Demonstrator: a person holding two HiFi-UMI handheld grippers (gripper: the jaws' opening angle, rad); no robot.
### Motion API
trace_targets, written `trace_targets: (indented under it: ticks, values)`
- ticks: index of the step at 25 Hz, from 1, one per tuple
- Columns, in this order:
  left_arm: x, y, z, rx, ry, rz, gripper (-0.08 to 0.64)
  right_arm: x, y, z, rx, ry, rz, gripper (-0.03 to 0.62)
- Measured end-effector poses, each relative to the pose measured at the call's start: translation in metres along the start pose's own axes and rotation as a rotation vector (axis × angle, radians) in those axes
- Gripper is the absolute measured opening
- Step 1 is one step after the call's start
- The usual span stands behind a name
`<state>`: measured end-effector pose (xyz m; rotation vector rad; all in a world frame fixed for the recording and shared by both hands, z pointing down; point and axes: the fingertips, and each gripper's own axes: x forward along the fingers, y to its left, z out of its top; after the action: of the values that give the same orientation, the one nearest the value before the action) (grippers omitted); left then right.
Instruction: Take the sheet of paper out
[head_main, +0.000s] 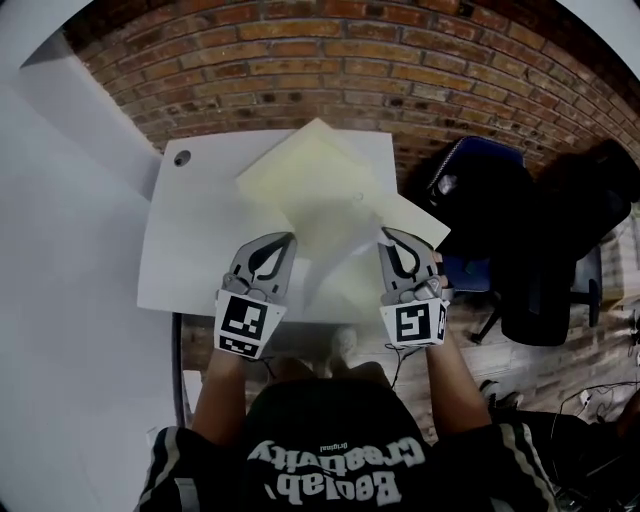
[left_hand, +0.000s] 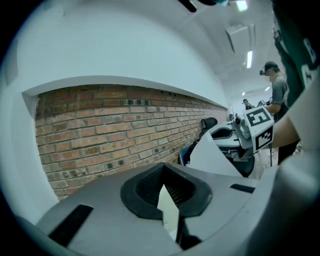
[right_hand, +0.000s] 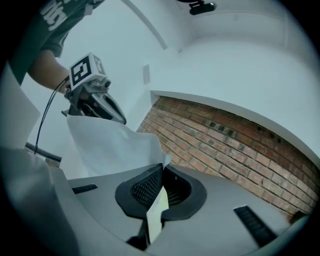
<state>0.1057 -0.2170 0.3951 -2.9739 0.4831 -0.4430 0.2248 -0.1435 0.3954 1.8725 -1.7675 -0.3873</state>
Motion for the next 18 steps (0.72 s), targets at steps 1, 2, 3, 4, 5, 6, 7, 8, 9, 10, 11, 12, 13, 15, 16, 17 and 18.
trace_targets:
  ticks: [1, 2, 3, 4, 5, 6, 7, 8, 9, 10, 11, 12, 13, 15, 16, 17, 18]
  values:
    - [-0.005, 0.002, 0.002, -0.002, -0.010, -0.003, 0.000, -0.003, 0.000, 0.004, 0.021, 0.008, -0.022, -0.006]
    - [-0.011, 0.003, 0.003, -0.005, -0.018, -0.006, 0.000, -0.007, 0.001, 0.008, 0.042, 0.018, -0.043, -0.006]
    - [-0.017, 0.004, 0.004, -0.007, -0.026, -0.009, 0.000, -0.011, 0.001, 0.013, 0.063, 0.028, -0.064, -0.006]
    - [-0.023, 0.006, 0.006, -0.009, -0.033, -0.012, 0.000, -0.015, 0.002, 0.019, 0.083, 0.033, -0.085, -0.006]
    - [-0.030, 0.007, 0.008, -0.010, -0.040, -0.016, 0.000, -0.019, 0.002, 0.026, 0.100, 0.033, -0.107, -0.006]
    - [-0.036, 0.008, 0.010, -0.010, -0.049, -0.022, 0.000, -0.023, 0.003, 0.033, 0.114, 0.033, -0.127, -0.006]
    - [-0.044, 0.008, 0.013, -0.008, -0.060, -0.029, 0.000, -0.027, 0.005, 0.040, 0.126, 0.035, -0.145, -0.006]
    - [-0.051, 0.009, 0.015, -0.005, -0.071, -0.036, 0.000, -0.032, 0.008, 0.045, 0.135, 0.039, -0.162, -0.006]
    - [-0.058, 0.008, 0.017, -0.003, -0.083, -0.044, 0.000, -0.036, 0.011, 0.051, 0.141, 0.043, -0.177, -0.006]
    - [-0.065, 0.008, 0.019, -0.001, -0.093, -0.053, 0.000, -0.041, 0.015, 0.056, 0.144, 0.047, -0.191, -0.006]
    - [-0.072, 0.007, 0.020, 0.002, -0.102, -0.062, 0.000, -0.046, 0.019, 0.062, 0.147, 0.050, -0.206, -0.006]
    - [-0.078, 0.007, 0.022, 0.004, -0.111, -0.073, 0.000, -0.050, 0.022, 0.067, 0.151, 0.054, -0.220, -0.006]
    - [-0.084, 0.005, 0.023, 0.005, -0.120, -0.083, 0.000, -0.055, 0.025, 0.071, 0.155, 0.058, -0.234, -0.006]
    - [-0.096, 0.002, 0.025, 0.003, -0.135, -0.105, 0.000, -0.065, 0.032, 0.079, 0.162, 0.074, -0.260, -0.006]
    - [-0.101, -0.001, 0.025, 0.002, -0.141, -0.115, 0.000, -0.071, 0.035, 0.082, 0.167, 0.084, -0.273, -0.006]
    - [-0.106, -0.003, 0.026, 0.001, -0.147, -0.125, 0.000, -0.077, 0.037, 0.085, 0.174, 0.096, -0.286, -0.006]
    - [-0.111, -0.006, 0.027, 0.000, -0.153, -0.135, 0.000, -0.083, 0.040, 0.087, 0.185, 0.107, -0.298, -0.006]
